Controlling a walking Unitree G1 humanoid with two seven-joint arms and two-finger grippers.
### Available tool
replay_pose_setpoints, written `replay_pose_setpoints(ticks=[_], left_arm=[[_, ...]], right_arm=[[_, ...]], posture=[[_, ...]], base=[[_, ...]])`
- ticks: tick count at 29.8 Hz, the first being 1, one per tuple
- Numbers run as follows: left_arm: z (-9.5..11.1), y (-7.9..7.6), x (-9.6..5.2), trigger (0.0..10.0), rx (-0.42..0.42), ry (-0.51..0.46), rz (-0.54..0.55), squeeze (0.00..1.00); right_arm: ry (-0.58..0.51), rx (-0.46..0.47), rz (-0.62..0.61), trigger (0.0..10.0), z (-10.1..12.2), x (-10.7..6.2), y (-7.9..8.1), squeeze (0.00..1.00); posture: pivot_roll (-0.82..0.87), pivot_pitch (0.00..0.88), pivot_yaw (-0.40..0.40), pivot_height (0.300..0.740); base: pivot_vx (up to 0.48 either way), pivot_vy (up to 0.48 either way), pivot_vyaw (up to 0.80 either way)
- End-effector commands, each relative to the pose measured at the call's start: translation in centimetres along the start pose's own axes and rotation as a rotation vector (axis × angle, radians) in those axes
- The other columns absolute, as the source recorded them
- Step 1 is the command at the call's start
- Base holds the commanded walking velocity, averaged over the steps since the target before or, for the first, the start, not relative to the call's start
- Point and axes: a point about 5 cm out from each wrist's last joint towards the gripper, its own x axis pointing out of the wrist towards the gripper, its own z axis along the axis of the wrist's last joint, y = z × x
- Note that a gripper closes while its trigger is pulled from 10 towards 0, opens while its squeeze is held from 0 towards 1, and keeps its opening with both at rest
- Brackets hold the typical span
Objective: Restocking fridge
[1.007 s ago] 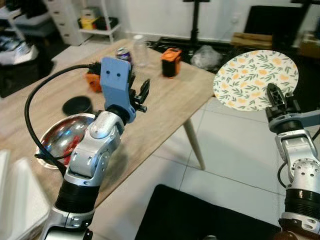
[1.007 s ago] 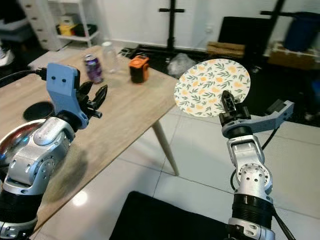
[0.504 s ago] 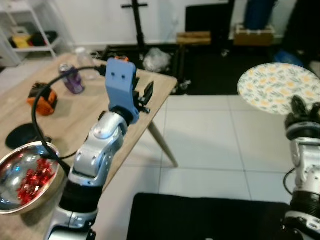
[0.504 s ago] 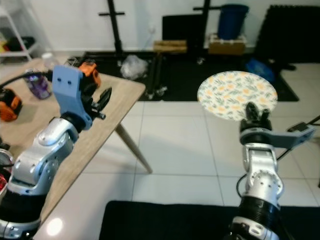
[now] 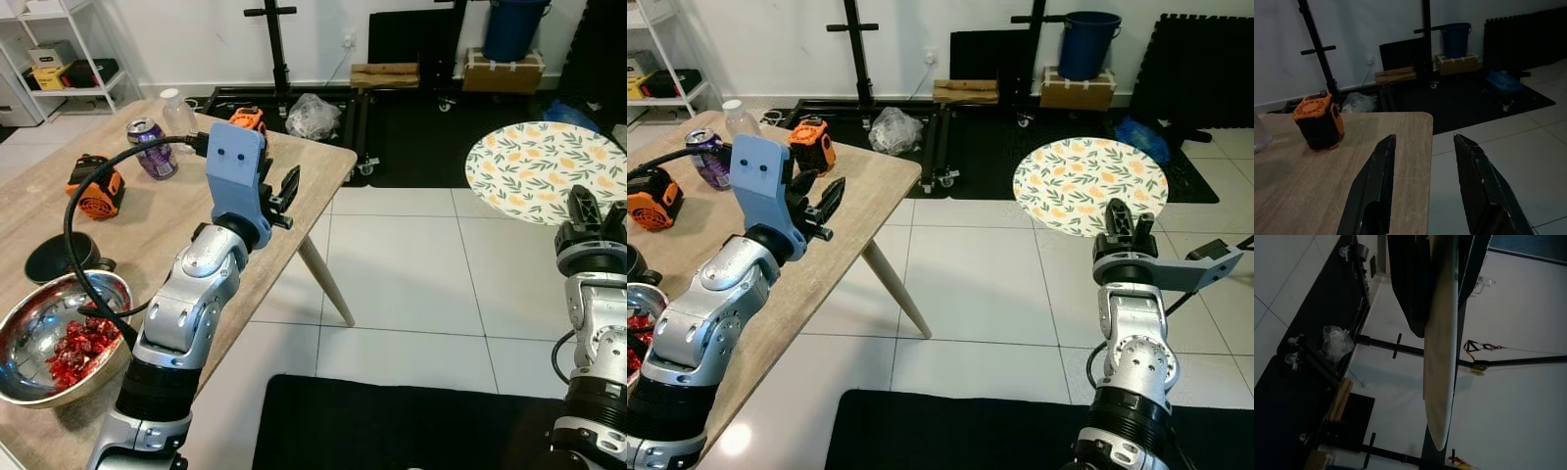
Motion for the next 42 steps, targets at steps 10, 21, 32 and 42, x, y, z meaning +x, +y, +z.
replay_pose_setpoints(ticks=[10,21,32,42], left_arm=[[-0.83,-0.03,-0.27,10.0,-0.005,0.028,0.005,0.00],[-0.99,0.07,-0.33,10.0,-0.001,0.031,0.010,0.00],[-1.15,0.17,-0.36,10.0,0.005,0.033,0.013,0.00],[-1.15,0.18,-0.33,10.0,0.004,0.030,0.014,0.00]], right_arm=[[0.031,-0.041,0.004,10.0,-0.57,-0.22,-0.33,0.00],[0.036,-0.039,0.012,10.0,-0.74,-0.12,-0.22,0.00],[0.043,-0.041,0.014,10.0,-0.89,-0.04,-0.17,0.00],[0.047,-0.039,0.016,10.0,-1.02,0.04,-0.12,0.00]], posture=[[0.00,0.161,0.050,0.737],[0.00,0.158,0.051,0.737],[0.00,0.150,0.050,0.737],[0.00,0.150,0.048,0.737]], base=[[0.000,0.000,-0.54],[0.000,0.000,-0.76],[0.000,0.000,-0.76],[0.000,0.000,-0.76]])
